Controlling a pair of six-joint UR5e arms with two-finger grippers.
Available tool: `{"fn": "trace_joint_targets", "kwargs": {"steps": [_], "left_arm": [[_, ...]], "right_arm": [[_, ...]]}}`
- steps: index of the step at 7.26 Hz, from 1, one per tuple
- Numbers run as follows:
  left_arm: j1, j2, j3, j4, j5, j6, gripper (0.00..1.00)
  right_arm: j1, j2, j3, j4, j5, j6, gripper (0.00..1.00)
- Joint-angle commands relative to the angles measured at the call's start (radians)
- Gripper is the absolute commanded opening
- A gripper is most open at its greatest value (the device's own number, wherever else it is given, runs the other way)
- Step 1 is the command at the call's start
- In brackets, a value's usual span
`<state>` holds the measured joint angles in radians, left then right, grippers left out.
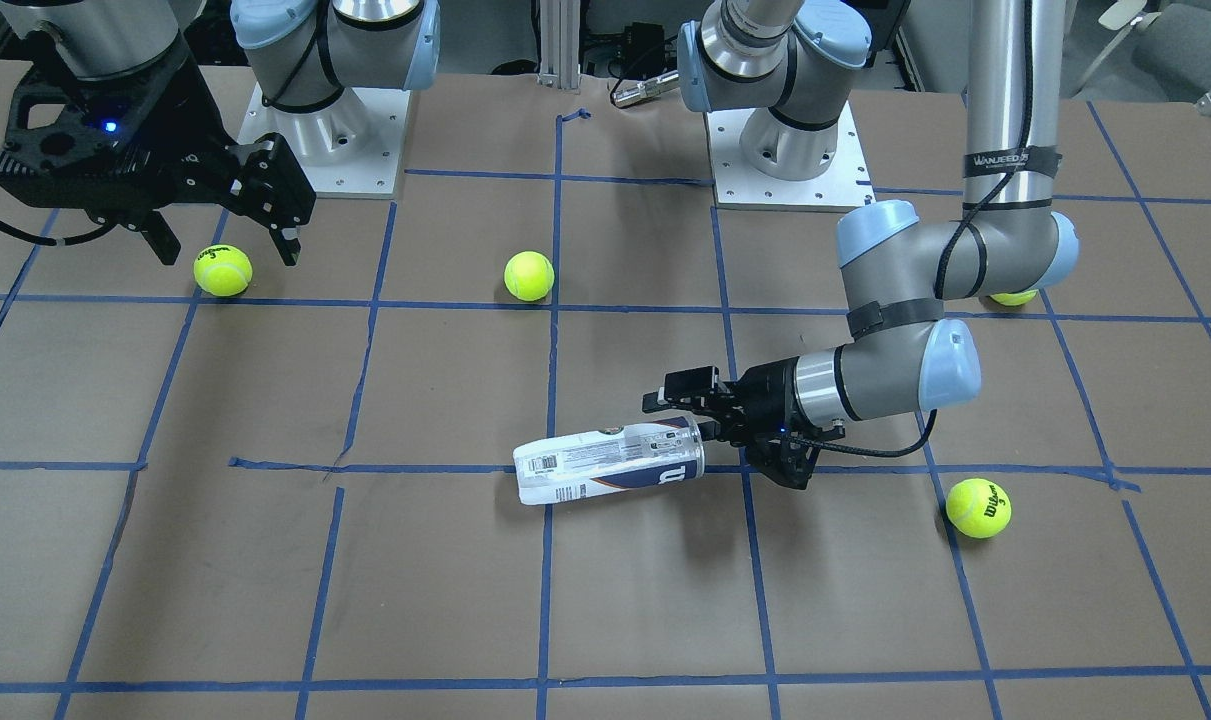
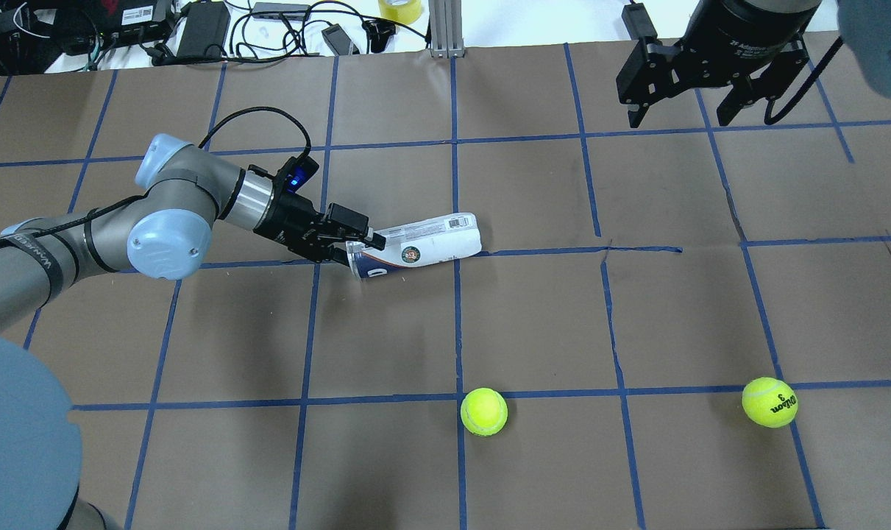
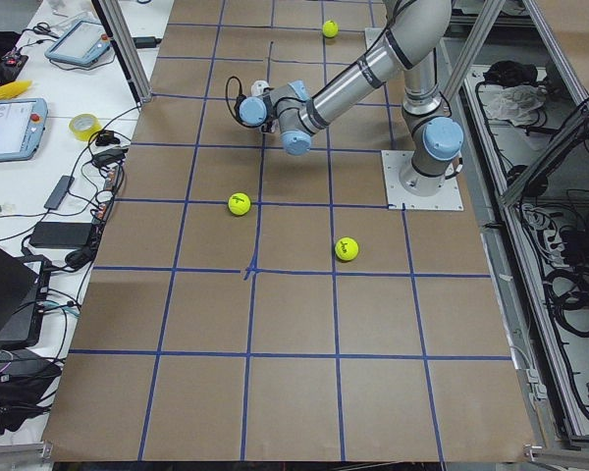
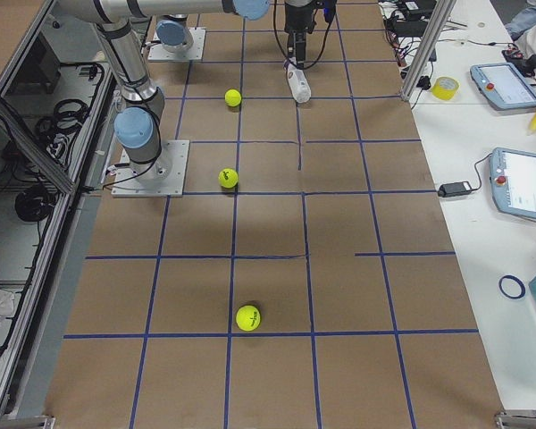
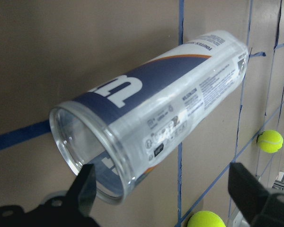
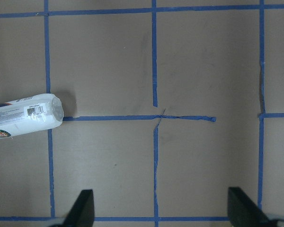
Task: Lift up tennis ball bucket
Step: 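Reach the left gripper to the can's open end and grasp it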
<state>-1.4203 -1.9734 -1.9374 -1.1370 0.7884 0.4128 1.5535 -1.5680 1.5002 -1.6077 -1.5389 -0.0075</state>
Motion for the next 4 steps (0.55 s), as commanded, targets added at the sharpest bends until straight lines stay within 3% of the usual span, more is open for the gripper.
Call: {"fn": "trace_joint_targets", "kwargs": {"steps": [1,3,4], "left_arm": [[-0.011,-0.012,0.0,0.017,0.0,-0.009,0.89],[-0.011,-0.013,0.006,0.016,0.002,-0.015,0.12],[-0.011,-0.012,0.012,0.017,0.006,-0.094,0.0]], "right_arm": [[0.0,0.0,0.0,0.0,0.0,-0.003,1.0],[-0.001,0.0,0.0,0.0,-0.001,-0.003,1.0],[-0.001,0.0,0.0,0.0,-0.001,-0.003,1.0]]}}
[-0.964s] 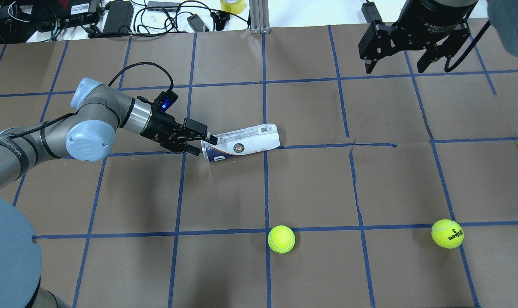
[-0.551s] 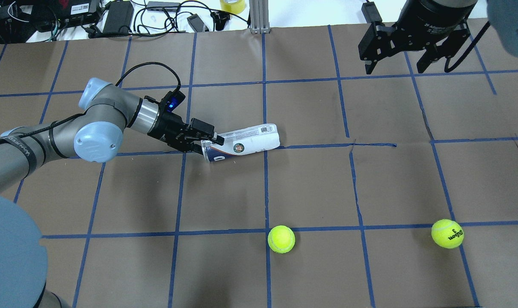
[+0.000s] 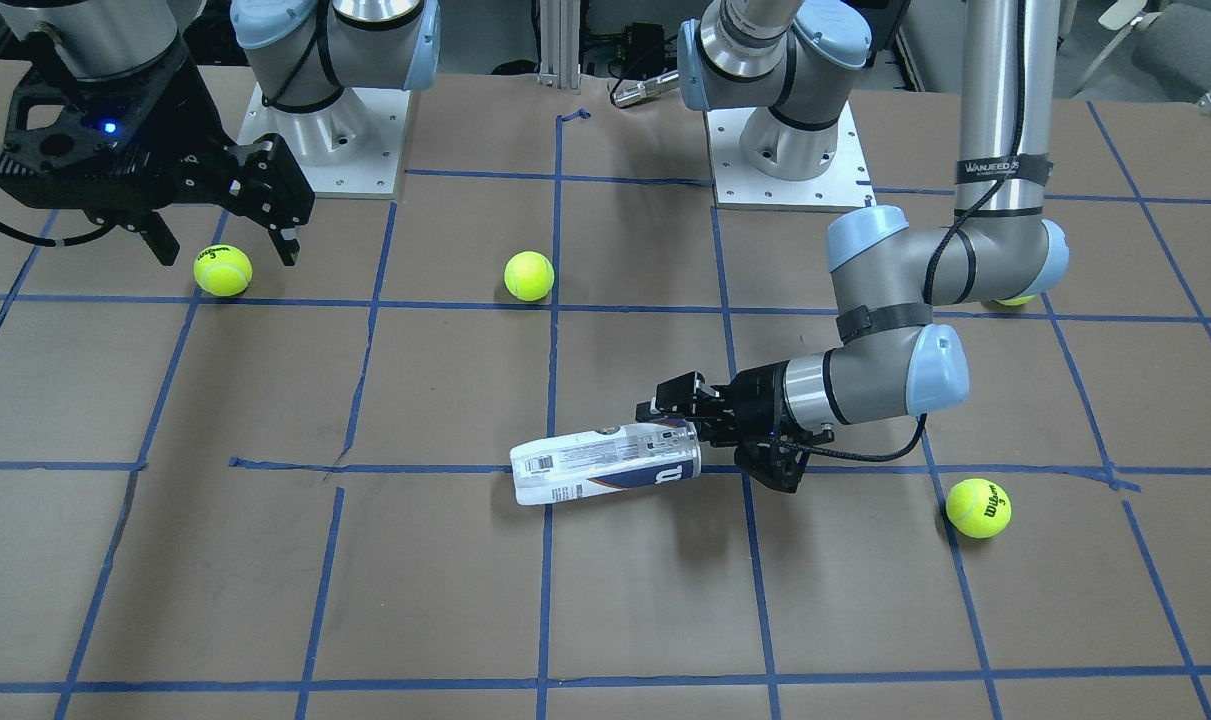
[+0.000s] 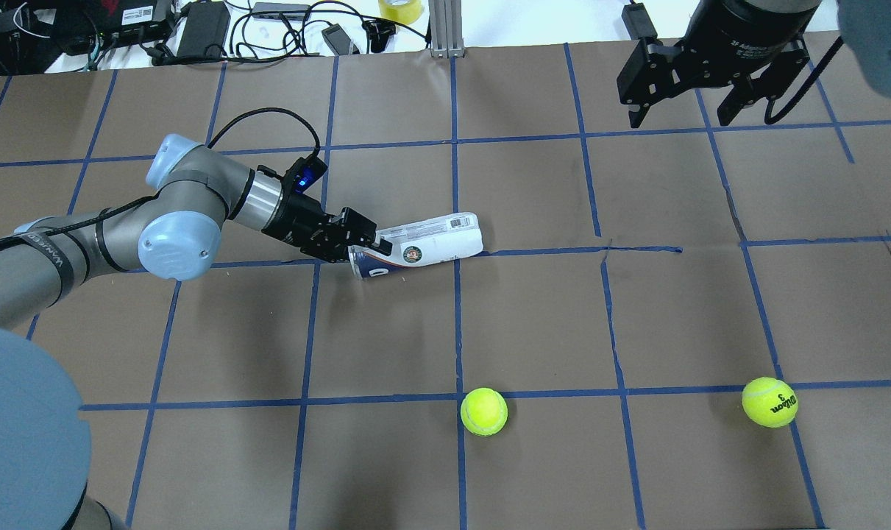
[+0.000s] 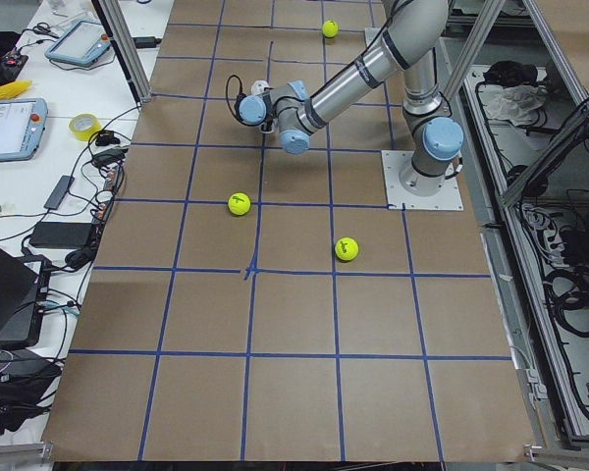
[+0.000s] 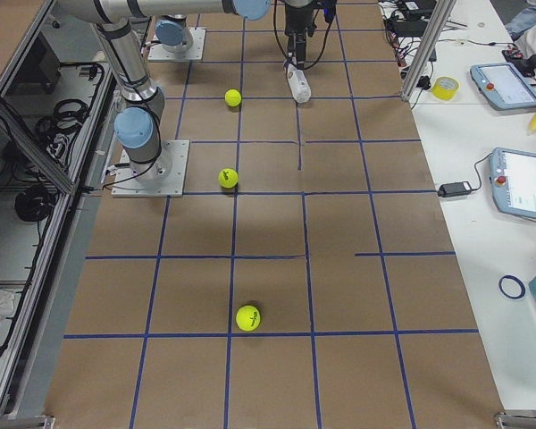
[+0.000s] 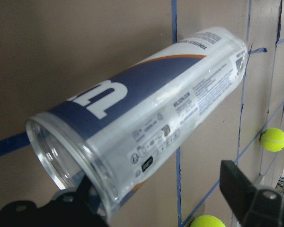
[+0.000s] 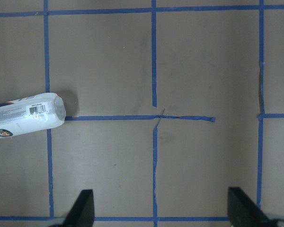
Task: Lift up tennis ball bucket
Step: 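Reach the left gripper to the can's open end and grasp it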
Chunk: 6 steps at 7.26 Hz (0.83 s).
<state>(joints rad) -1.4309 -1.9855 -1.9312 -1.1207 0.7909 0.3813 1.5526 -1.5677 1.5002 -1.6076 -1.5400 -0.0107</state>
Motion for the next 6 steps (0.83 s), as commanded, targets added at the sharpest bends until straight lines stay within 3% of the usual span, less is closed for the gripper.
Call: {"fn": "trace_joint_targets", "kwargs": {"steps": [1,6], "left_arm": [[0.0,0.004,0.011,0.002,0.002,-0.117,0.0],[-0.075,0.062,0.2,0.045,0.013,-0.682,0.0]], "right_arm": [[0.0,0.0,0.0,0.0,0.0,0.0,1.0],[-0.002,0.0,0.002,0.005,0.0,0.0,1.0]]}}
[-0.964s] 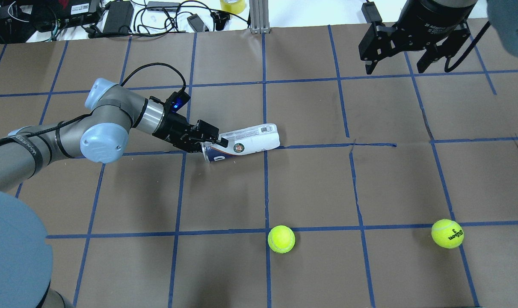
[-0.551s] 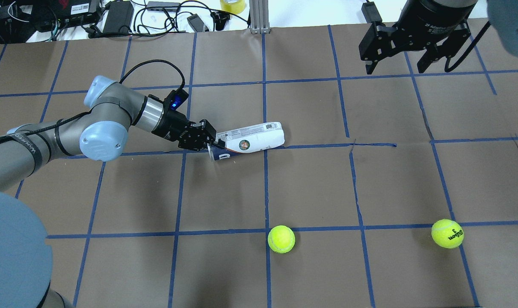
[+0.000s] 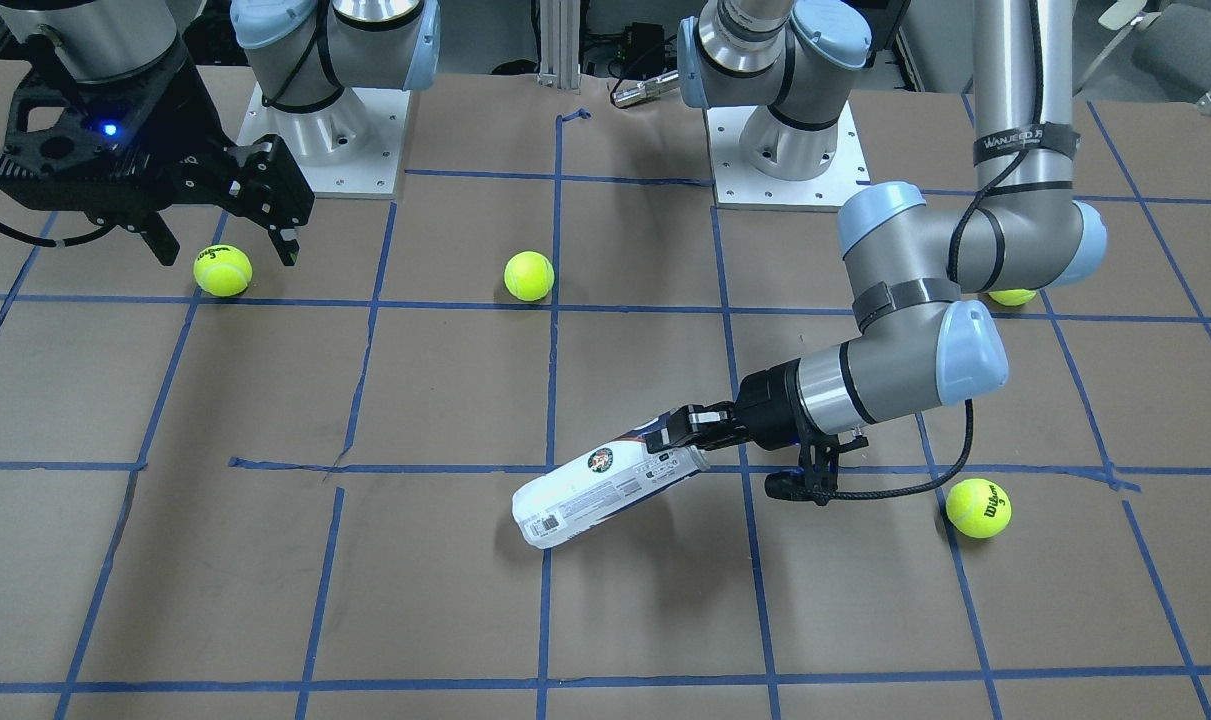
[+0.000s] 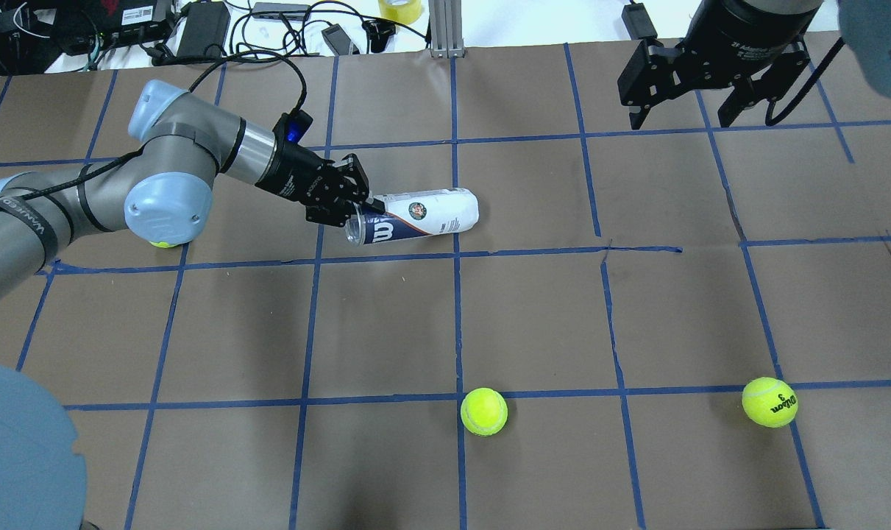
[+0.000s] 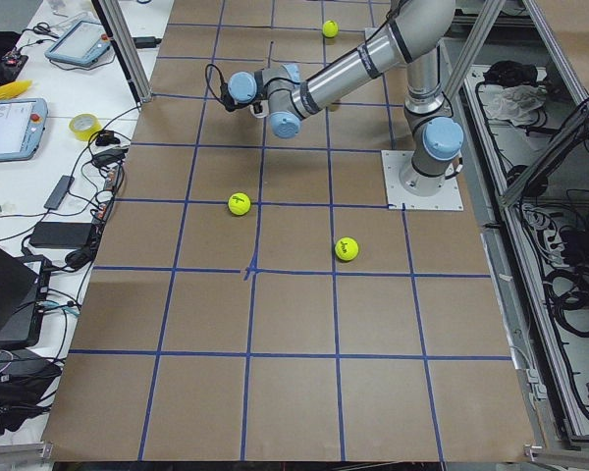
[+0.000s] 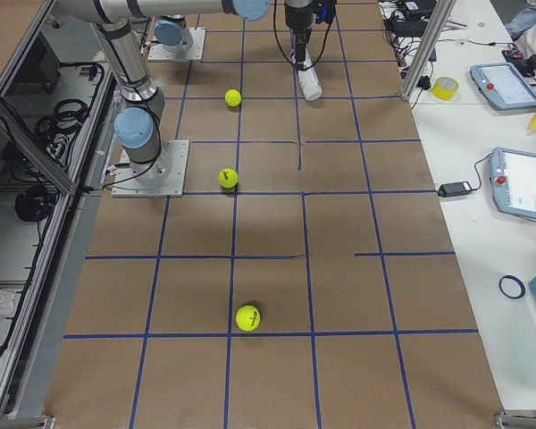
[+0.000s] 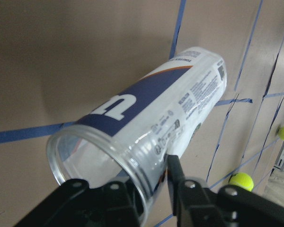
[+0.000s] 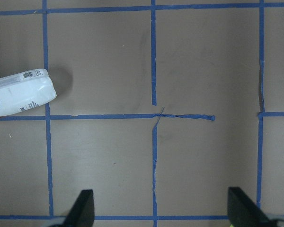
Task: Lift up tennis ball bucket
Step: 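Lift the can with the left gripper and tilt it upright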
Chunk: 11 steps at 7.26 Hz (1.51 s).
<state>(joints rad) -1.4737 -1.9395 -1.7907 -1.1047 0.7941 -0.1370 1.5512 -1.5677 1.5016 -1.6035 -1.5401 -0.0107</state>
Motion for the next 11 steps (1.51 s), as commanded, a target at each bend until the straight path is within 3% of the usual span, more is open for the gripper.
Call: {"fn": "trace_joint_targets", "kwargs": {"steps": [1,2,4,6,8,9,11], "left_arm": [[-0.051,0.022,0.127,0.029,0.013,-0.293,0.0],[-0.057,0.013,0.192,0.017,0.023,-0.37,0.0],[-0.101,0.01,0.276,-0.018,0.176,-0.359,0.0],[-0.12,0.004,0.344,-0.085,0.294,-0.09,0.0],[-0.175,-0.005,0.436,-0.305,0.568,0.175,0.0],[-0.184,-0.01,0.473,-0.404,0.641,0.291,0.0],[-0.194,-0.021,0.481,-0.429,0.753,0.518,0.0]], "right_arm": [[0.001,0.0,0.0,0.0,0.0,0.0,1.0],[0.0,0.0,0.0,0.0,0.0,0.0,1.0],[0.0,0.0,0.0,0.0,0.0,0.0,1.0],[0.0,0.0,0.0,0.002,0.0,-0.002,1.0],[0.0,0.0,0.0,0.002,0.0,-0.002,1.0],[0.0,0.0,0.0,0.002,0.0,0.0,1.0],[0.0,0.0,0.005,0.002,0.0,0.0,1.0]]}}
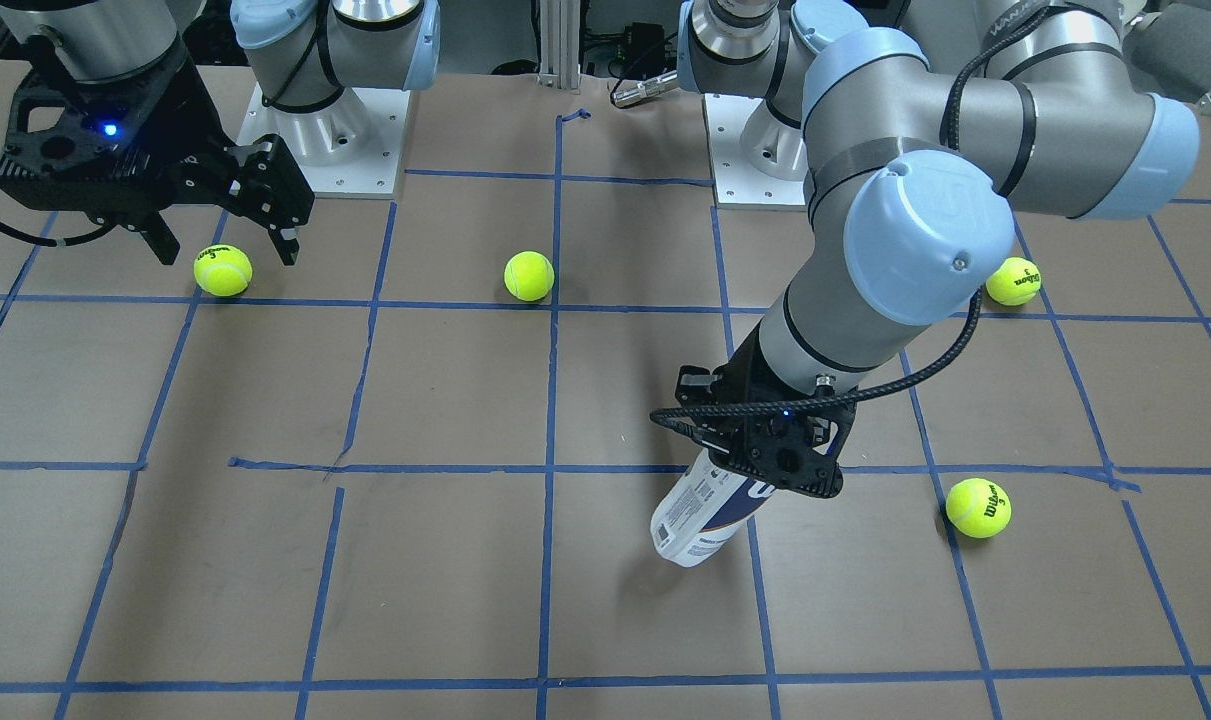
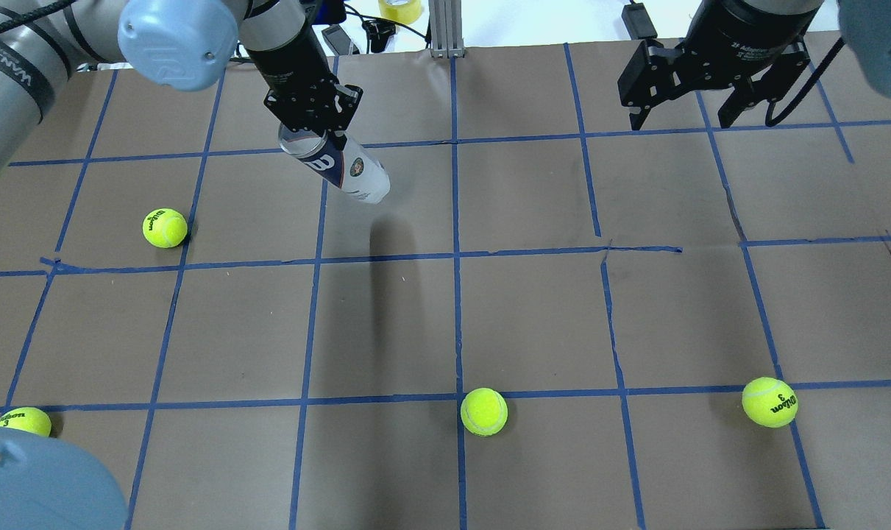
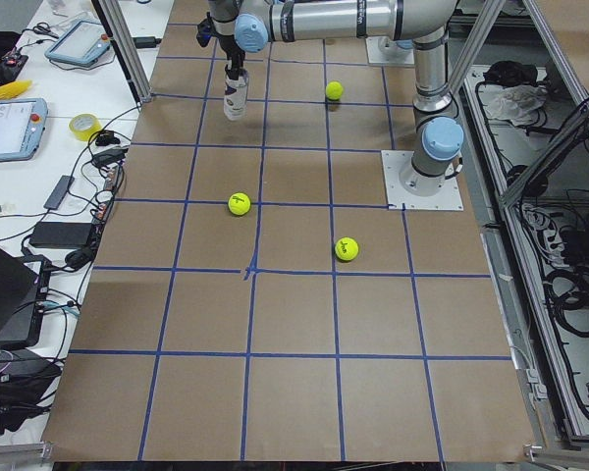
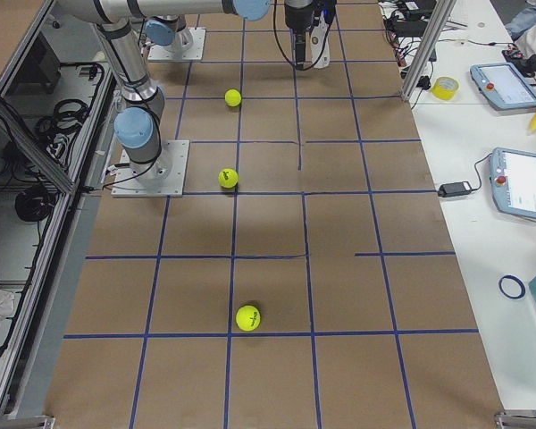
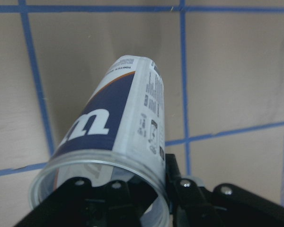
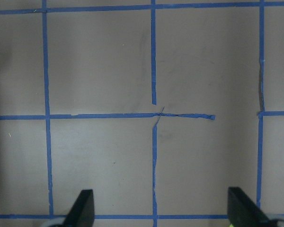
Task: Lift up tennis ball bucket
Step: 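Lift the can with the left gripper and tilt it upright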
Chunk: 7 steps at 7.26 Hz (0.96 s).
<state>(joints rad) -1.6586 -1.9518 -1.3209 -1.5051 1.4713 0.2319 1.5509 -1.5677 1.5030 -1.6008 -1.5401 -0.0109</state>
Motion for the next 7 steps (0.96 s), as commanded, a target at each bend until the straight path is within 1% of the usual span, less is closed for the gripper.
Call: {"fn": "trace_joint_targets", "kwargs": {"steps": [1,3,6,7], "left_arm": [[-0.012,-0.019,0.012,-0.032,0.113,0.243,0.0],[-0.015,-0.044,0.026,-0.061,0.138,0.43,0.0],[-0.068,-0.096,0.063,-0.028,0.156,0.455,0.0],[-0.073,-0.108,0.063,0.008,0.156,0.472,0.0]], "right_arm": [[0.0,0.0,0.008,-0.002,0.0,0.0,1.0],[0.0,0.0,0.008,-0.002,0.0,0.0,1.0],[0.0,0.0,0.008,-0.002,0.0,0.0,1.0],[0.0,0.0,0.008,-0.002,0.0,0.0,1.0]]}}
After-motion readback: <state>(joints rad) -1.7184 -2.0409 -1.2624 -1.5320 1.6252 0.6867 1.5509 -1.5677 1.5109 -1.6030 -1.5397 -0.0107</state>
